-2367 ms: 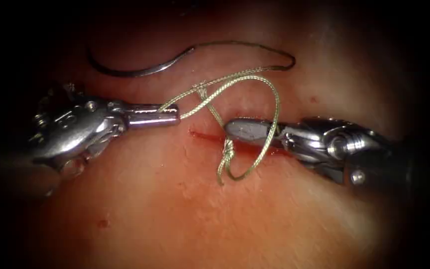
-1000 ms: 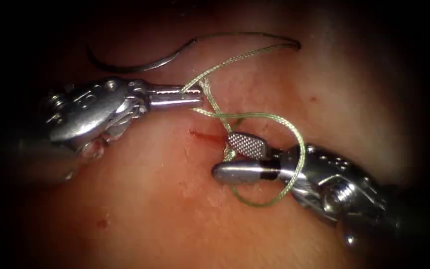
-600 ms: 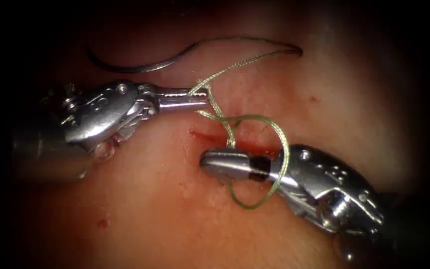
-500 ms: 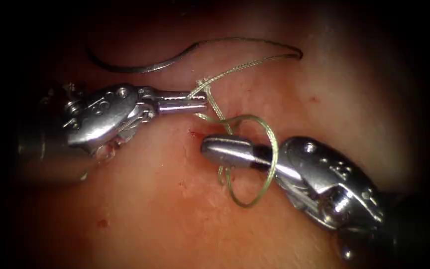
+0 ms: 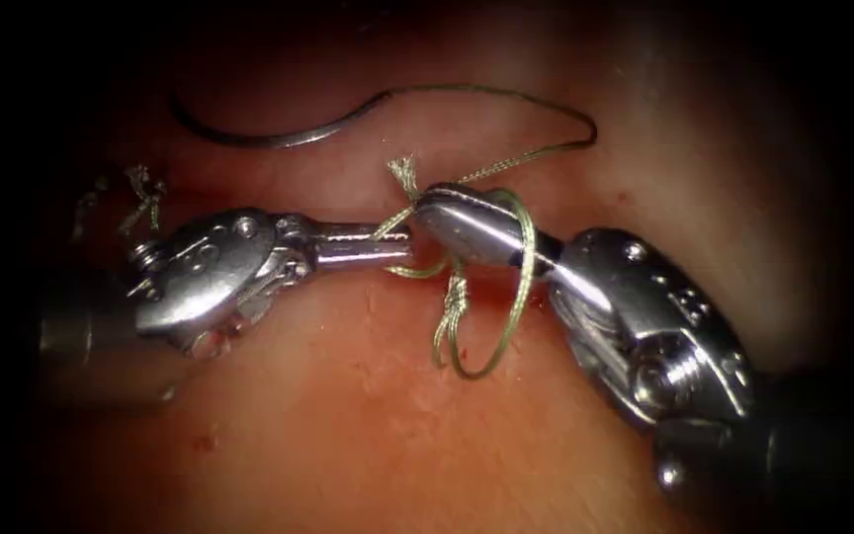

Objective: Wound Closure

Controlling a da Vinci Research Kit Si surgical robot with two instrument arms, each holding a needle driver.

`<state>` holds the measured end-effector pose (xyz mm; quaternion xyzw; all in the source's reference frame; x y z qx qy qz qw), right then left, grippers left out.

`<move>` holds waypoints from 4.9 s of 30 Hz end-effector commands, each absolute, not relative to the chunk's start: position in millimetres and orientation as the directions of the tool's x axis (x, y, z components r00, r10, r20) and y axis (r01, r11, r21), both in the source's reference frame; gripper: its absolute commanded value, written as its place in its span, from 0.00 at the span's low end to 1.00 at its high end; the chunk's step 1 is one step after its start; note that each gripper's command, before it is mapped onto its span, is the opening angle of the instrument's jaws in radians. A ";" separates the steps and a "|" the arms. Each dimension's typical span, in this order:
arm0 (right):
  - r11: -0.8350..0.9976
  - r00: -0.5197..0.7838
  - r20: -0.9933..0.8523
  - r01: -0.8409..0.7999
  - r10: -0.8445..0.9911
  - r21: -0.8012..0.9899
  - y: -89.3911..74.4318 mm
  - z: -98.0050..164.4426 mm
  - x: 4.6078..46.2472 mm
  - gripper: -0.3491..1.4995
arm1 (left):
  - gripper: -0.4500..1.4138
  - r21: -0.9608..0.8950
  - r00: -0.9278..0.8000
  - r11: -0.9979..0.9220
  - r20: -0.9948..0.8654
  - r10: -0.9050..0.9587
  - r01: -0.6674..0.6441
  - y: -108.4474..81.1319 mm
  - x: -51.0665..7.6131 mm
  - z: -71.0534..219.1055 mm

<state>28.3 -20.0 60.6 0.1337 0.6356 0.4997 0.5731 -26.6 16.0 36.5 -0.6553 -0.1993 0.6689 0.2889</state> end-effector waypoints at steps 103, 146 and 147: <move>0.403 -0.336 -0.722 -0.652 0.606 0.642 -18.7 63.6 27.2 0.66 | 0.00 -0.599 0.083 -0.785 -0.800 0.594 -0.159 10.7 -25.4 34.1; 0.364 -0.222 -0.674 -0.703 0.705 0.612 -23.6 64.9 27.5 0.86 | 0.00 -0.644 0.145 -0.747 -0.765 0.628 -0.165 13.7 -23.2 33.1; 0.368 -0.221 -0.674 -0.698 0.705 0.614 -23.6 64.9 27.8 0.86 | 0.00 -0.645 0.148 -0.746 -0.765 0.627 -0.166 13.7 -23.3 33.0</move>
